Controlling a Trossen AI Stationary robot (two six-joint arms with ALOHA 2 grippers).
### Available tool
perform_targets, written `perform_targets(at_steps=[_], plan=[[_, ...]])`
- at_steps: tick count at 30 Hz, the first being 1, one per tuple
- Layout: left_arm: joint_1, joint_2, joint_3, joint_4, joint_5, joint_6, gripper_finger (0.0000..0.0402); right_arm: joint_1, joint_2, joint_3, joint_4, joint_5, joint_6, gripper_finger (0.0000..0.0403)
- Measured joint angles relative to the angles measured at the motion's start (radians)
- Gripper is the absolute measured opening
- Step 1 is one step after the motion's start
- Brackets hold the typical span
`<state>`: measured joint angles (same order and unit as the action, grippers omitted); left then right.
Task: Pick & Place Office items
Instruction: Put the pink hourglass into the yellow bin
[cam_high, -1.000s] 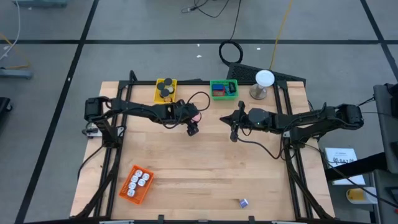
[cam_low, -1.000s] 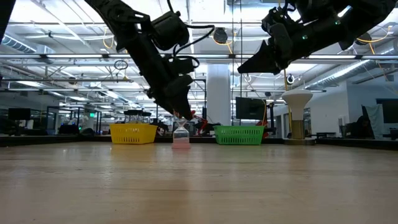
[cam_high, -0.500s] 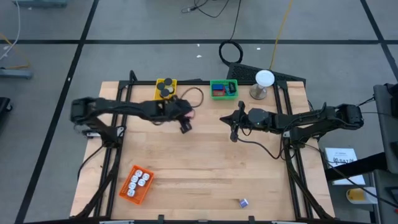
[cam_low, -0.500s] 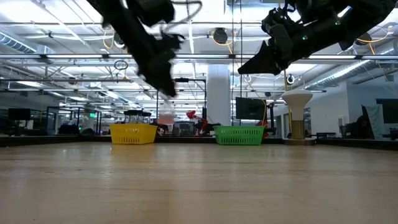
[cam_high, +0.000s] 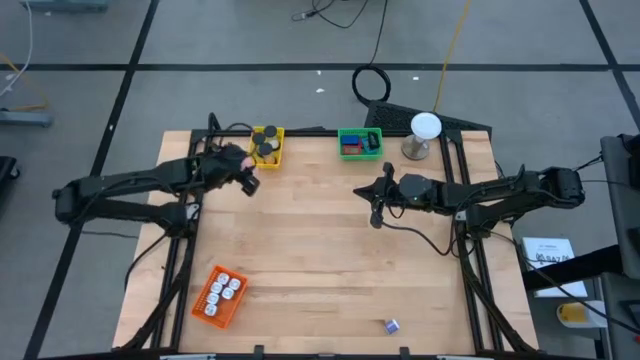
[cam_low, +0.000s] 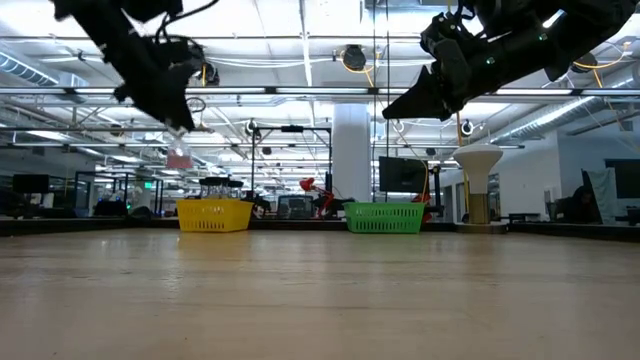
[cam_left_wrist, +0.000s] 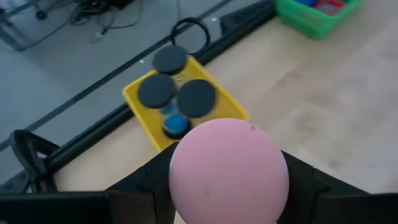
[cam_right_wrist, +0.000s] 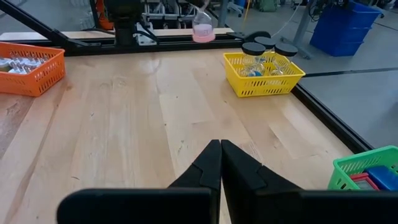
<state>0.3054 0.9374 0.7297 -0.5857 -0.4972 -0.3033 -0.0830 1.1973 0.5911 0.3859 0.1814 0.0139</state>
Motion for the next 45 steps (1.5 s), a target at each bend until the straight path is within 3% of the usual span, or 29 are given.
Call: perform_targets(at_steps=[8, 13, 34, 45], plan=[[0.256, 0.027, -0.090, 0.190, 0.186, 0.091, 0.0191, 0.000, 0.000, 0.000, 0.007, 0.000, 0.000, 0.0000], [0.329, 0.093, -0.090, 0.286, 0.256, 0.125, 0.0191, 0.000, 0.000, 0.000, 0.007, 0.000, -0.003, 0.0000], [0.398, 0.298, -0.089, 0.437, 0.260, 0.170, 0.0200, 0.000, 0.000, 0.000, 0.006, -0.002, 0.000, 0.0000], [0.394, 0.307, -0.089, 0.418, 0.269, 0.175, 0.0214, 0.000, 0.000, 0.000, 0.006, -0.002, 0.000, 0.0000]])
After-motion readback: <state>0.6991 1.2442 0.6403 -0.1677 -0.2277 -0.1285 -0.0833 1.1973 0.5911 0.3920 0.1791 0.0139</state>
